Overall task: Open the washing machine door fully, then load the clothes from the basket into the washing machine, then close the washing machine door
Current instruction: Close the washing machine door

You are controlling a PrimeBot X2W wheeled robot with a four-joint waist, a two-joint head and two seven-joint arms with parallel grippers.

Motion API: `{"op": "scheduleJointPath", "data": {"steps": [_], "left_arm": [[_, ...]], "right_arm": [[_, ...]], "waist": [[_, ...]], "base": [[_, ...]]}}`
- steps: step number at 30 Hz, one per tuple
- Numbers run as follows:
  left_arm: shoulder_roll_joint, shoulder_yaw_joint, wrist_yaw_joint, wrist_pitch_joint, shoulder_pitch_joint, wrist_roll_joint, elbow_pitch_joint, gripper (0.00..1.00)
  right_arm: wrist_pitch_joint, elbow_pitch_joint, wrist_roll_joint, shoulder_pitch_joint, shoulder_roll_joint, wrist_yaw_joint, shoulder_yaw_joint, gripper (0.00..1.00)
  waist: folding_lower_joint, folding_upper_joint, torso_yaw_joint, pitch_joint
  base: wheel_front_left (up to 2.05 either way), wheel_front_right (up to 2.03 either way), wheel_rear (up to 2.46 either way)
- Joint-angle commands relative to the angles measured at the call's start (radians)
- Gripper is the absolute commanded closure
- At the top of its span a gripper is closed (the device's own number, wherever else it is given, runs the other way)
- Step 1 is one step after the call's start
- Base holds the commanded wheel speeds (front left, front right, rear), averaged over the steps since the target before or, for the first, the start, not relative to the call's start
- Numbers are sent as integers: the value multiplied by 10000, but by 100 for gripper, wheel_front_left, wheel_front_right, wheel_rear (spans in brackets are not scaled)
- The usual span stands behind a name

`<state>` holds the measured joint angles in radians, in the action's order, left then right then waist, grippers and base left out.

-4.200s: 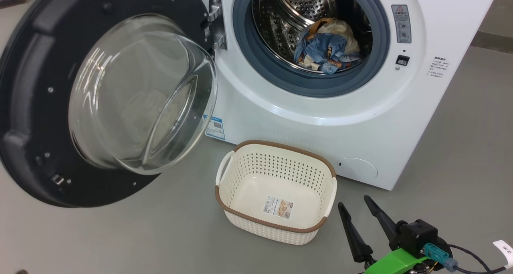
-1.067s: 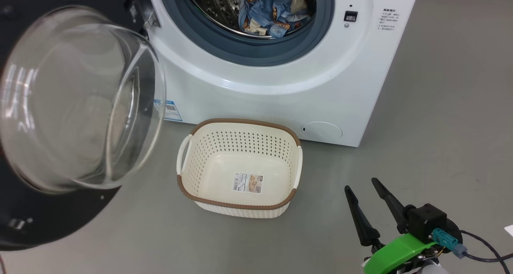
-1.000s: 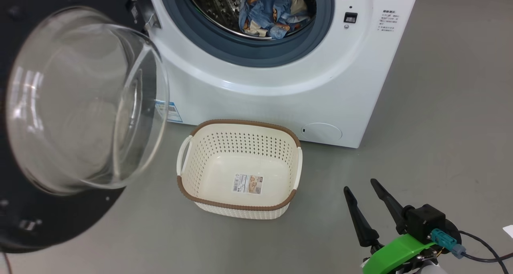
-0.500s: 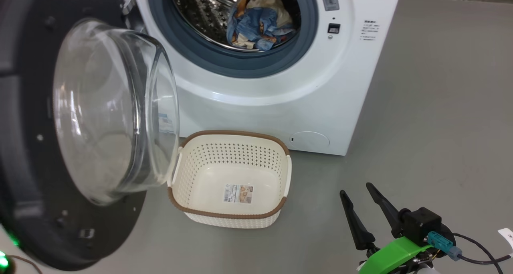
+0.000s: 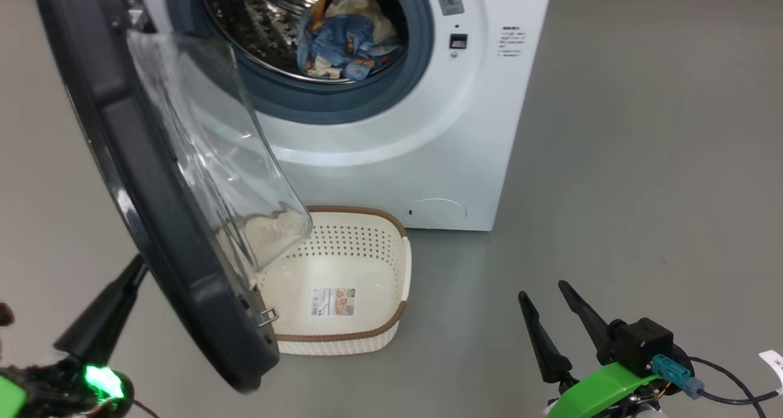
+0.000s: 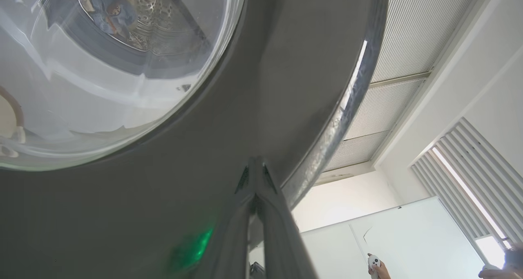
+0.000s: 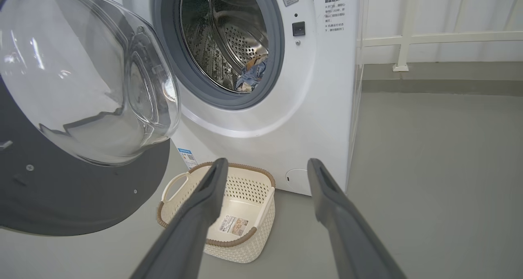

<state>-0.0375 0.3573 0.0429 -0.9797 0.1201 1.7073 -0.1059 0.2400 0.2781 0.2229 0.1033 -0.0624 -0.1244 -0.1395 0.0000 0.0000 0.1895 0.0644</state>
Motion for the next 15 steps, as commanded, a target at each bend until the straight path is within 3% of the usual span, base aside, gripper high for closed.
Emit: {"op": "scheduleJointPath", "data": {"steps": [1, 7, 15], "left_arm": [[-200, 125, 175, 156, 1, -191, -306, 100], [-136, -650, 503, 1508, 164, -503, 184, 100], [-130, -1763, 803, 2862, 724, -100, 995, 100]], "right_arm": [[157, -197, 72, 359, 78, -63, -197, 0], [180, -158, 100, 435, 87, -63, -221, 0], [202, -125, 126, 560, 97, -63, -106, 0]], "waist": [[0, 0, -276, 4], [0, 0, -819, 110], [0, 0, -1521, 326]], "base": [[0, 0, 0], [0, 0, 0], [0, 0, 0]]}}
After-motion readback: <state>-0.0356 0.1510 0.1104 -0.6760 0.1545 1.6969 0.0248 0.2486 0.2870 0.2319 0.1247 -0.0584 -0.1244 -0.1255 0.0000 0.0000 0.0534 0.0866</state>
